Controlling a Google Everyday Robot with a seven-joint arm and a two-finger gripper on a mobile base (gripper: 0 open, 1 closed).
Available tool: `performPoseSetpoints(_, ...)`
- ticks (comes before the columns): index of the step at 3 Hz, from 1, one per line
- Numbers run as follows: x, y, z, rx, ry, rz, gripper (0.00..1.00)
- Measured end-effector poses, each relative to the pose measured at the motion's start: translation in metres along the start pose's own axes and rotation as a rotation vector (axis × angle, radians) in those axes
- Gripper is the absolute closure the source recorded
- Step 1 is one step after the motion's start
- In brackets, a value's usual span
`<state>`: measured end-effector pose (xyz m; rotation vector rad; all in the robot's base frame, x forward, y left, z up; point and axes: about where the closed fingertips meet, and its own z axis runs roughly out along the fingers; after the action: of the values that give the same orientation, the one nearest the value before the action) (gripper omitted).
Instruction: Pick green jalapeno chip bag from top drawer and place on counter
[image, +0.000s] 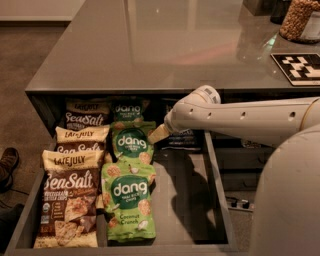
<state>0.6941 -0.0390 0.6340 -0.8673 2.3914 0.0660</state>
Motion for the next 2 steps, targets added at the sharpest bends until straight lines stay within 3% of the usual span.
performPoseSetpoints(2, 0.0078, -0.0054, 0.0134, 0.04, 0.01, 0.032, 0.0)
